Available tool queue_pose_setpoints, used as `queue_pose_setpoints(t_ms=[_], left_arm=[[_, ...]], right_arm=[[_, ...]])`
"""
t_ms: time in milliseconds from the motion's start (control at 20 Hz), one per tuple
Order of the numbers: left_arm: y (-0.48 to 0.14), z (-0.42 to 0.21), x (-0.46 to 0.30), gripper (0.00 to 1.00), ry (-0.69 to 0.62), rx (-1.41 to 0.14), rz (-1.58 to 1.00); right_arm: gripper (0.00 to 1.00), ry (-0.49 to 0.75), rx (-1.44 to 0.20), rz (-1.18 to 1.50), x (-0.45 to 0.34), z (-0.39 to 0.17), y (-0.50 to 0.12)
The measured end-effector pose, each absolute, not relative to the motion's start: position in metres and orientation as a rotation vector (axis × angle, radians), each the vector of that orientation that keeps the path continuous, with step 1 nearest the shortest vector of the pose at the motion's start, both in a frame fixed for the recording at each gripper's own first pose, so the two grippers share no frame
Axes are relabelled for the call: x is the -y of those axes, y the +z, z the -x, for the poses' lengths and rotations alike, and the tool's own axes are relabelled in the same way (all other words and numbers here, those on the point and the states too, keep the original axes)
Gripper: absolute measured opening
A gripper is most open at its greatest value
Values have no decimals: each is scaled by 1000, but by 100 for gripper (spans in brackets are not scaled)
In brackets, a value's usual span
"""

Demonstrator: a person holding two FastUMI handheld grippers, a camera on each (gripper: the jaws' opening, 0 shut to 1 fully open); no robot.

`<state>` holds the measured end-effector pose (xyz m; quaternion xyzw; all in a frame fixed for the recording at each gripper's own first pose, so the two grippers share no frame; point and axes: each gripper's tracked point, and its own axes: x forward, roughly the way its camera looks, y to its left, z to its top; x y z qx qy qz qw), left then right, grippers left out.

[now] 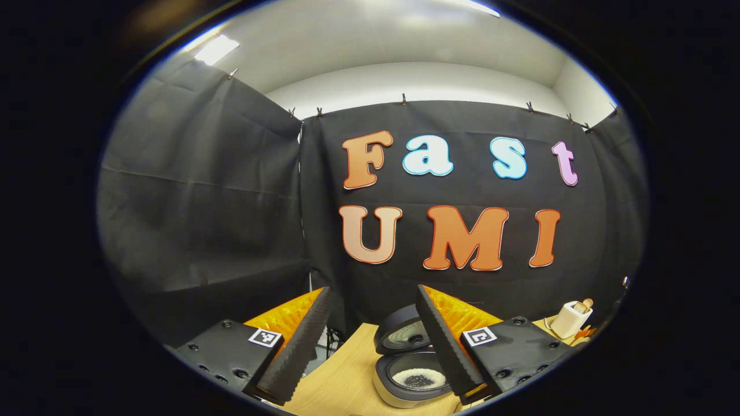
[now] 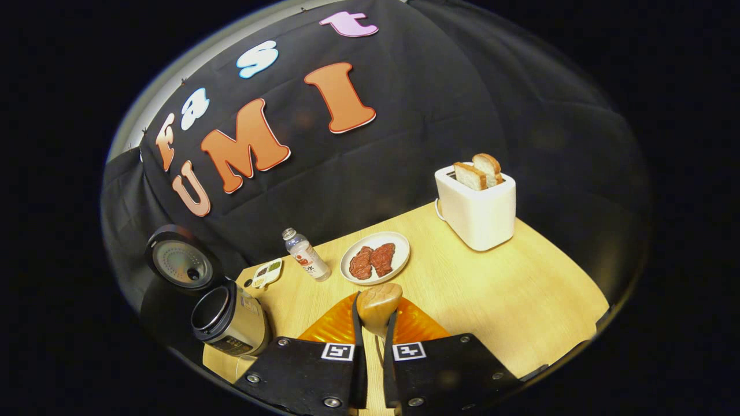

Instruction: Close the left gripper, press the button to open the rice cooker; take a wooden spoon from the chopstick holder with the right hand, scoop a spoonful of rice and pour it into the rice cooker, then put the wooden spoon back into the chopstick holder.

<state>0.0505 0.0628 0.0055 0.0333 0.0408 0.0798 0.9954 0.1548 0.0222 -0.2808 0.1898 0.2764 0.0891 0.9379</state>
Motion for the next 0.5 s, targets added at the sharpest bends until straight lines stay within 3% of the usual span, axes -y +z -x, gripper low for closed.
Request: queue_pose_setpoints(t_ms=[300, 500], left_arm=[[8, -36, -62, 96, 200, -88, -100], [12, -33, -61, 95, 217, -92, -126]], right_arm=[[10, 197, -596, -473, -15, -156, -306], [24, 122, -600, -542, 7, -163, -311]])
